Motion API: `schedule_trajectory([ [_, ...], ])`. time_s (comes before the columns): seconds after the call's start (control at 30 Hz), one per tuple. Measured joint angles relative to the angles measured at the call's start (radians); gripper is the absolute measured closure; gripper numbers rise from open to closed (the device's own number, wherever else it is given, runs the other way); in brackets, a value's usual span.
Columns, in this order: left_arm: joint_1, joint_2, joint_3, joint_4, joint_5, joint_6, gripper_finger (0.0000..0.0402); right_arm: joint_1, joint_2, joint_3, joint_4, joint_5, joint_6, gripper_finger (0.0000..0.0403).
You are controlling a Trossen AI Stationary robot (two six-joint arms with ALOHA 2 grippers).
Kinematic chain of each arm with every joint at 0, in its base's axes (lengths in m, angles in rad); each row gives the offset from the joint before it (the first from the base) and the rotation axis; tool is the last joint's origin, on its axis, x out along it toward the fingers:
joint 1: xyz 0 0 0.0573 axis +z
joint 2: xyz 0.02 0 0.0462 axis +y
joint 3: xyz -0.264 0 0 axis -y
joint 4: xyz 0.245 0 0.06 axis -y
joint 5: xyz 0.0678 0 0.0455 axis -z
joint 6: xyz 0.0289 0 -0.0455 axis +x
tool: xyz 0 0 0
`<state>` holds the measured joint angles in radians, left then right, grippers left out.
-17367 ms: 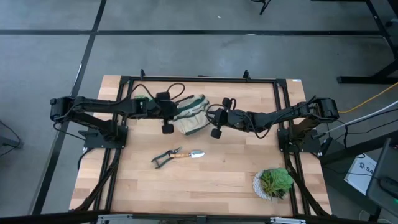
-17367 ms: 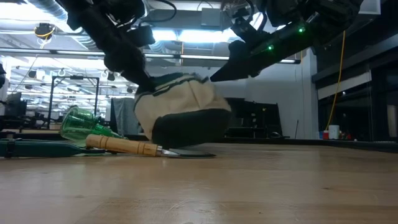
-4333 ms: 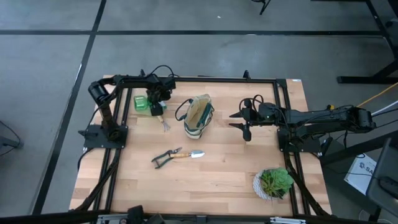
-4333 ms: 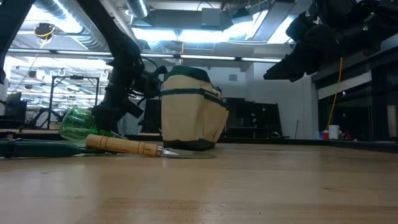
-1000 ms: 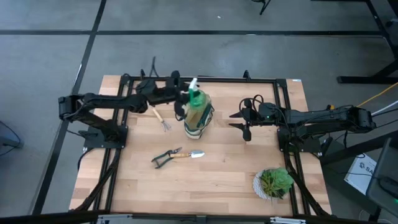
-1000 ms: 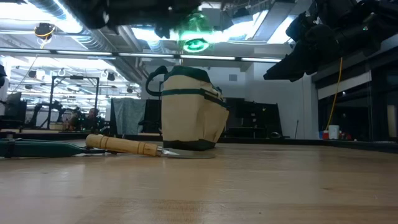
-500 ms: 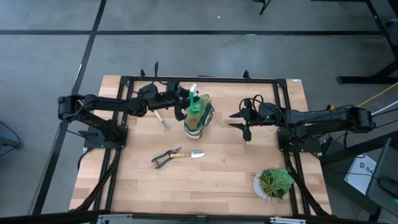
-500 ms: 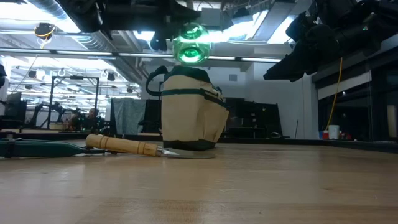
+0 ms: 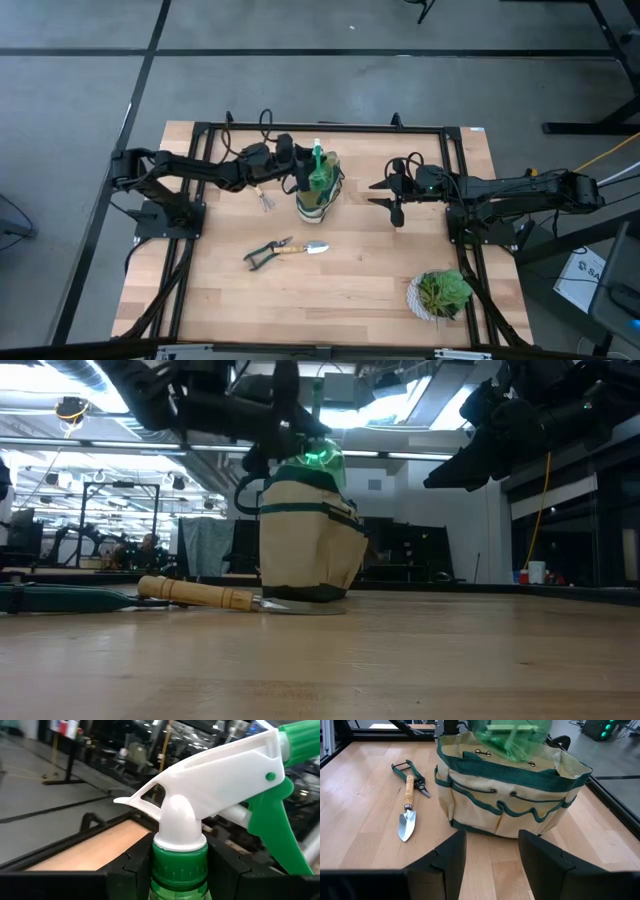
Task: Pick & Place Garden tools in Gardening bag
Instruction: Put the green spray bottle into the gardening bag
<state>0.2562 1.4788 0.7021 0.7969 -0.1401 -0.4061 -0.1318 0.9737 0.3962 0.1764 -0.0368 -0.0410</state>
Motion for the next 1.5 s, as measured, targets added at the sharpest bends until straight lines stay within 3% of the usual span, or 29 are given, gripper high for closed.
schedule_trajectory([
  [0.2, 0.0, 0.016, 0.0, -0.014, -0.081, 0.021, 0.0262, 0.0, 0.0, 0.0, 0.0, 0.0, 0.0, 0.0221],
  [0.43, -0.001, 0.016, 0.0, -0.05, -0.085, 0.099, 0.0261, 0.0, 0.0, 0.0, 0.0, 0.0, 0.0, 0.0221],
  [1.0, -0.039, 0.017, 0.0, -0.145, -0.086, 0.106, 0.0261, 0.0, 0.0, 0.0, 0.0, 0.003, 0.0, 0.0222],
  [1.5, -0.085, 0.206, 0.001, 0.083, -0.155, 0.365, 0.0261, 0.0, 0.0, 0.0, 0.0, 0.003, 0.0, 0.0222],
])
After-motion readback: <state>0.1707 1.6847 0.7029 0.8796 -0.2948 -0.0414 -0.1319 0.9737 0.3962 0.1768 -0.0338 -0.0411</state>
